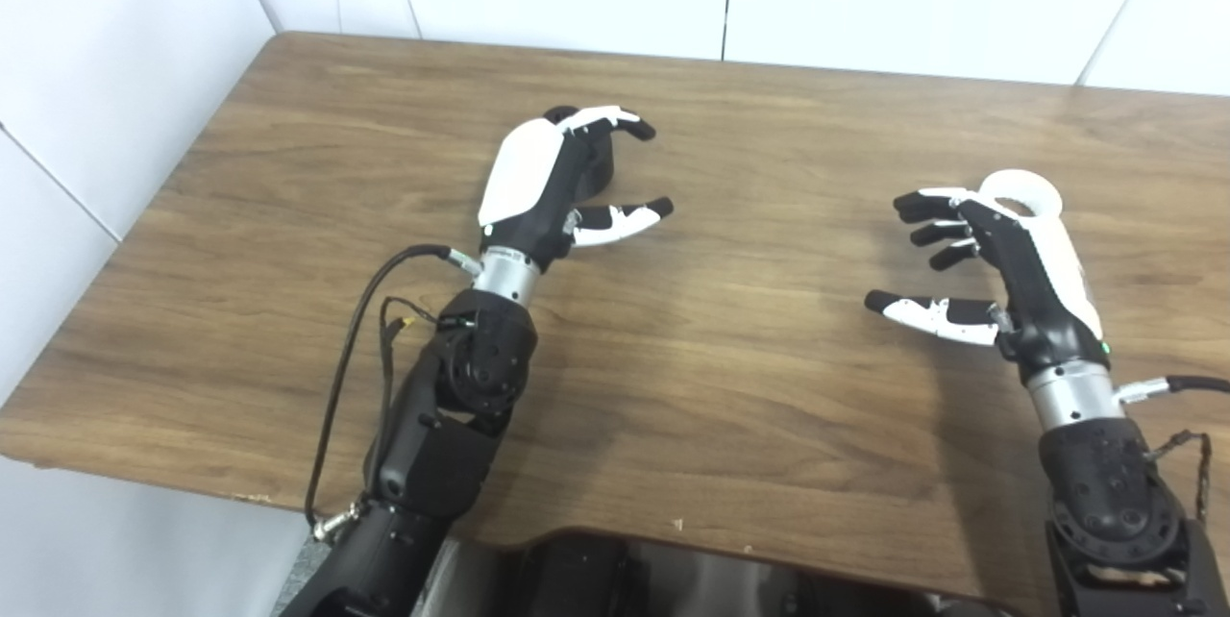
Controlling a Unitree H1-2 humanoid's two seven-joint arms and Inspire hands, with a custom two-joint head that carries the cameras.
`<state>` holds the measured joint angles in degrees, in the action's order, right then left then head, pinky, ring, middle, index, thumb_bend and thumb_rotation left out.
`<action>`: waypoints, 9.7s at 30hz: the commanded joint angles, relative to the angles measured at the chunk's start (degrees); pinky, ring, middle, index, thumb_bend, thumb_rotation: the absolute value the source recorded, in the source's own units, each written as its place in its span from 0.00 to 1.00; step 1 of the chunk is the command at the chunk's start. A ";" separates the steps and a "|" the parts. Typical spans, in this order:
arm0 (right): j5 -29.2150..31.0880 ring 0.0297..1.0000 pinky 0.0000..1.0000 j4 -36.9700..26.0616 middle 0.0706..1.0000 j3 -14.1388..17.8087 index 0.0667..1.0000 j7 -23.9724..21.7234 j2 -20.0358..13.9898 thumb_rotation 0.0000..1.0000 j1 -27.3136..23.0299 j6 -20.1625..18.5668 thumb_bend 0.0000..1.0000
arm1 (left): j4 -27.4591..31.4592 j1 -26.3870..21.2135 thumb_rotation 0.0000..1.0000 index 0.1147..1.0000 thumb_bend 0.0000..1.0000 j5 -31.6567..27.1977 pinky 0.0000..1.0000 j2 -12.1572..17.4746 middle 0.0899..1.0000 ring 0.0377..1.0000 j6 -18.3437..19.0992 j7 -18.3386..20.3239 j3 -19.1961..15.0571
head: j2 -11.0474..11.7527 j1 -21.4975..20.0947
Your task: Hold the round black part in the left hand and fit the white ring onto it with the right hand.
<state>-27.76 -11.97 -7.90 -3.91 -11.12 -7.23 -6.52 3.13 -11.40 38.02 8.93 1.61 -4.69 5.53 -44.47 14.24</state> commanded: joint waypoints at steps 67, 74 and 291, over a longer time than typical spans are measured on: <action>0.30 0.65 0.53 -1.07 0.69 1.21 0.68 0.65 -0.68 0.08 -1.80 2.03 0.73 | -7.52 -9.48 0.58 0.87 1.00 4.74 1.00 12.61 1.00 1.00 16.33 4.12 0.79 | 0.16 -0.16; 0.64 0.65 0.54 -1.16 0.70 1.38 0.68 0.67 -0.98 0.06 -1.72 2.68 0.74 | -8.99 -10.00 0.59 0.87 1.00 4.66 1.00 12.30 1.00 1.00 16.03 4.04 1.18 | 0.07 -0.37; -21.39 0.90 0.76 2.47 0.90 0.40 0.75 -4.48 -11.47 0.38 -14.03 -6.95 0.77 | 0.14 2.23 0.29 0.56 0.97 -3.66 1.00 7.20 1.00 1.00 -8.05 14.19 14.63 | -2.71 -30.83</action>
<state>-48.69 -9.03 -8.25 -7.60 -21.50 -18.26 -12.67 3.22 -8.86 33.21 15.43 -6.19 9.38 20.30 -47.11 -16.61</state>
